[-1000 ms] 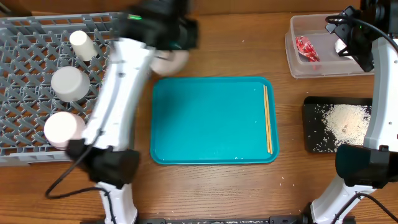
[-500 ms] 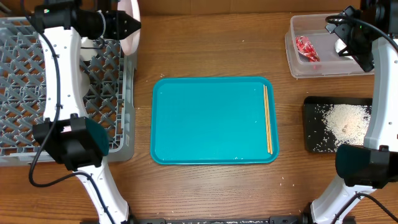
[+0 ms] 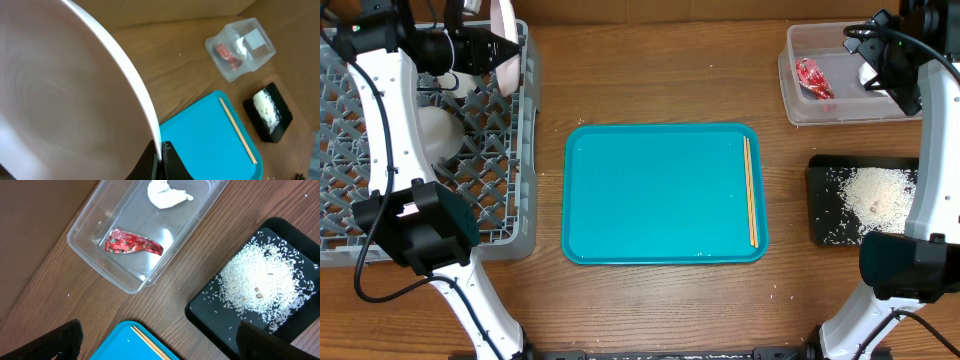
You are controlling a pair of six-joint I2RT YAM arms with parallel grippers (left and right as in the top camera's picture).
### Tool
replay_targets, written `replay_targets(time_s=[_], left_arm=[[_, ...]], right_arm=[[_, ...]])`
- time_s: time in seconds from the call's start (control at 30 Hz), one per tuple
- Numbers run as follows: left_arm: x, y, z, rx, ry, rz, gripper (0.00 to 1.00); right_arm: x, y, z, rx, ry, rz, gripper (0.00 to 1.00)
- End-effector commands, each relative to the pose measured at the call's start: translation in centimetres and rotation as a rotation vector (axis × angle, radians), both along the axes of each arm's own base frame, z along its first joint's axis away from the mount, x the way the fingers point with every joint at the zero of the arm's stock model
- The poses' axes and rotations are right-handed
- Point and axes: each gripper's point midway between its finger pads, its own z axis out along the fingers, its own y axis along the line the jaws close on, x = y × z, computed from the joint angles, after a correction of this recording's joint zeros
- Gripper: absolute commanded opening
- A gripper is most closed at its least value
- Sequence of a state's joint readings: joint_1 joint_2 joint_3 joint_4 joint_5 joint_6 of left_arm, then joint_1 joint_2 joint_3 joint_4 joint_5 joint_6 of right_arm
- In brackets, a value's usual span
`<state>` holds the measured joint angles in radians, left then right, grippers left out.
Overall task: Sort waste into correct bins and load items into the dishwasher
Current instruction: 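Carry the plate left and stand it in the dish rack's back row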
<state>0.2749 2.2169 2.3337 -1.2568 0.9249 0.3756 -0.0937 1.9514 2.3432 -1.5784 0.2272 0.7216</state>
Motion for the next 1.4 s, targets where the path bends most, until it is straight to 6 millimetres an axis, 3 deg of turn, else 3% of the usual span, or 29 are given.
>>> replay_targets(time_s=[0.0, 0.27, 0.53, 0.7, 0.73, 0.77, 0.8, 0.83, 0.9, 1.1, 1.37], left_arm=[[-0.2, 0.0, -1.7, 0.034, 0.024, -0.014, 0.04], [-1.7, -1.3, -4.8, -0.045, 0.059, -0.097, 0.04], [-2.1, -2.7, -3.1, -0.175, 0.031, -0.139, 0.04], [-2.1, -2.4, -2.9, -0.177, 0.04, -0.126, 0.06], [-2.1, -2.2, -2.9, -0.184, 0.049, -0.115, 0.13], [-2.0, -2.0, -2.9, -0.193, 0.062, -0.1, 0.28], [-1.8, -1.5, -2.8, -0.206, 0.083, -0.072, 0.55], [-1.7, -1.2, -2.7, -0.219, 0.102, -0.048, 0.99], [-1.4, -0.3, -2.4, -0.247, 0.141, 0.006, 1.0], [-1.9, 3.0, 1.8, -0.264, 0.127, 0.105, 1.0], [-5.8, 4.6, 9.5, -0.233, 0.052, 0.168, 1.0]], right_arm=[[0.0, -0.1, 0.9, -0.012, -0.027, -0.004, 1.0], [0.0, -0.1, 0.9, -0.012, -0.027, -0.004, 1.0], [0.0, -0.1, 0.9, -0.012, -0.027, -0.004, 1.0], [0.0, -0.1, 0.9, -0.012, -0.027, -0.004, 1.0], [0.0, -0.1, 0.9, -0.012, -0.027, -0.004, 1.0], [0.0, -0.1, 0.9, -0.012, -0.027, -0.004, 1.0], [0.0, -0.1, 0.9, -0.012, -0.028, -0.004, 1.0], [0.0, -0.1, 0.9, -0.012, -0.028, -0.004, 1.0], [0.0, -0.1, 0.9, -0.012, -0.027, -0.004, 1.0], [0.0, -0.1, 0.9, -0.012, -0.027, -0.004, 1.0], [0.0, -0.1, 0.9, -0.012, -0.027, -0.004, 1.0]])
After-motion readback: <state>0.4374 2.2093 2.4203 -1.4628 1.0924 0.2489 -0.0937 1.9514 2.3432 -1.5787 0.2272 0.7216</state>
